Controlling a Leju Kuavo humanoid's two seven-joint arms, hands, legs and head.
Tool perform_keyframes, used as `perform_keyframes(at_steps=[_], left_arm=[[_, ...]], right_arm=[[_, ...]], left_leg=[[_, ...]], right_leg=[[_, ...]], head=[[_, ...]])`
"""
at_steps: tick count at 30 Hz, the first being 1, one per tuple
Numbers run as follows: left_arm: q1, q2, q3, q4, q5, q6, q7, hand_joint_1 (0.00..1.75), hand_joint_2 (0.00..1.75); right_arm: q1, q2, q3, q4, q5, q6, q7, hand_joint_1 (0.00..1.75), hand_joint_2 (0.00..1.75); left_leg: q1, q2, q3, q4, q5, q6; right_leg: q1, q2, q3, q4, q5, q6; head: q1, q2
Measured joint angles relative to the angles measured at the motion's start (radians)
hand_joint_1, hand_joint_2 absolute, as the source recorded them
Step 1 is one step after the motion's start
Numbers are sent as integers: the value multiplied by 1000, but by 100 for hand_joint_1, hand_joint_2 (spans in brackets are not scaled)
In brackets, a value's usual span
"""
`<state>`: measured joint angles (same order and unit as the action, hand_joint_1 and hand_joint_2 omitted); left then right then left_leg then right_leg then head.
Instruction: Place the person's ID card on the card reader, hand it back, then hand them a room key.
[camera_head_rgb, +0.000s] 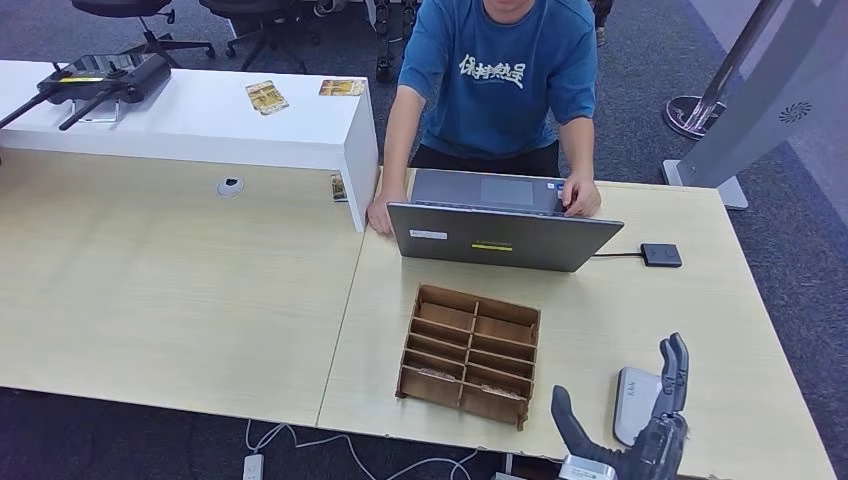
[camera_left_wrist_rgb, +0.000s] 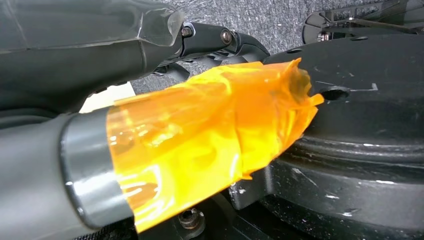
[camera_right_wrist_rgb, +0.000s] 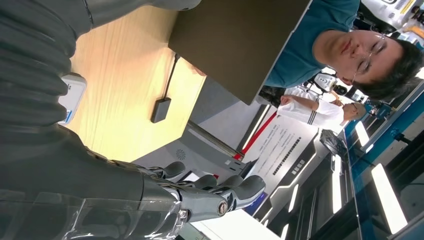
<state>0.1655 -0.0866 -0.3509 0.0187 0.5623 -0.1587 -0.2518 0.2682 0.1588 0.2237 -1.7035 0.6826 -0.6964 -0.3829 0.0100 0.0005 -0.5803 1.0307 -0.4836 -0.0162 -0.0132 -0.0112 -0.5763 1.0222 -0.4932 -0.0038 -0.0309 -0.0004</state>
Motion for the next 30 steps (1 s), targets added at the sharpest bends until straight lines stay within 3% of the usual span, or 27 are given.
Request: perform_keyframes(at_steps=[8,13,17,24,30], left_arm=[[1,0,0,0,10,-2,-1,0,0],[2,0,0,0,35,-6,-1,0,0],[2,0,-5,0,53,-8,0,0,0],[3,0,-28,0,81,-15,7,0,0],[3,1,-35,0,89,-19,10,0,0]], right_arm=[[1,-30,33,1,53,1,63,0,175],[-6,-122,120,7,83,13,270,0,175],[-23,-199,203,16,140,11,372,0,175],[-53,-309,326,29,177,56,489,0,175],[-72,-354,379,40,189,80,508,0,175]], left_leg=[[0,0,0,0,0,0],[0,0,0,0,0,0],[0,0,0,0,0,0],[0,0,0,0,0,0],[0,0,0,0,0,0]], right_leg=[[0,0,0,0,0,0],[0,0,0,0,0,0],[0,0,0,0,0,0],[0,0,0,0,0,0],[0,0,0,0,0,0]], head=[[0,0],[0,0],[0,0],[0,0],[0,0]])
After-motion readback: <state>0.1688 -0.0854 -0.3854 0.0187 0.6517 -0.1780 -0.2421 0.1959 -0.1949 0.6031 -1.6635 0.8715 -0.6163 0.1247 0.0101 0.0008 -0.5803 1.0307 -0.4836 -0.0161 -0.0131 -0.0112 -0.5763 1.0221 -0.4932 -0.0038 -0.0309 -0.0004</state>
